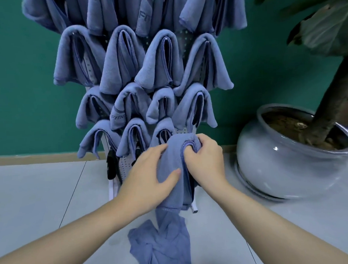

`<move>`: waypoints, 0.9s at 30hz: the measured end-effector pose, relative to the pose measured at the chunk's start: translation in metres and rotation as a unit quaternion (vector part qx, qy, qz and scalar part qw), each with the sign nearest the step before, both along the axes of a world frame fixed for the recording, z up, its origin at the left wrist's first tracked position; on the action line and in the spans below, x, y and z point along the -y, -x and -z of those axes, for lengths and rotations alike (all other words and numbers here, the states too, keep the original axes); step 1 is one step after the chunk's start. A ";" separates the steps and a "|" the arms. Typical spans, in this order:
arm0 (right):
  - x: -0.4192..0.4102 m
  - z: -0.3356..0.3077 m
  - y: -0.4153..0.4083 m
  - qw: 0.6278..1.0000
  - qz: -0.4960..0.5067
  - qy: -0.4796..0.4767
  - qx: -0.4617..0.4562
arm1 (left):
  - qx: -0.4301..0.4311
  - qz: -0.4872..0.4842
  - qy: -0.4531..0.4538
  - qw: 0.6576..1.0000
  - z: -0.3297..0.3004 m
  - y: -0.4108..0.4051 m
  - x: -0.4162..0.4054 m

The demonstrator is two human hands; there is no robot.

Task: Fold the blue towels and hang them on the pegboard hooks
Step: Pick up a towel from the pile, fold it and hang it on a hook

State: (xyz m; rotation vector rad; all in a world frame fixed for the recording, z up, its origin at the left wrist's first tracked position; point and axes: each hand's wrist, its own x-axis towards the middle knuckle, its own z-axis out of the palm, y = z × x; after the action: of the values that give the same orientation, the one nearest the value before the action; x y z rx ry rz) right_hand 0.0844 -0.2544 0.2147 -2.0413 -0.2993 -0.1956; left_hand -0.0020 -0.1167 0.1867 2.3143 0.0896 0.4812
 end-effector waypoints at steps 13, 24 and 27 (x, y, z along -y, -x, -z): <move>0.035 0.012 -0.038 0.998 -0.007 0.054 -0.016 | 0.008 -0.096 0.126 0.987 0.005 -0.068 0.066; 0.044 0.010 -0.103 0.990 -0.031 0.118 0.064 | 0.100 -0.117 0.142 0.978 0.008 -0.126 0.068; 0.041 0.013 -0.123 0.988 -0.053 0.120 0.077 | 0.101 -0.136 0.176 0.970 0.012 -0.145 0.066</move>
State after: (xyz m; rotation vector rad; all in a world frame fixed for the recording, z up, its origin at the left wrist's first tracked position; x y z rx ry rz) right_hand 0.2072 -0.2955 0.2022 -2.2452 -0.5492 -0.2612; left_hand 0.1429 -0.1829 0.1742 1.9028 0.3677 0.7709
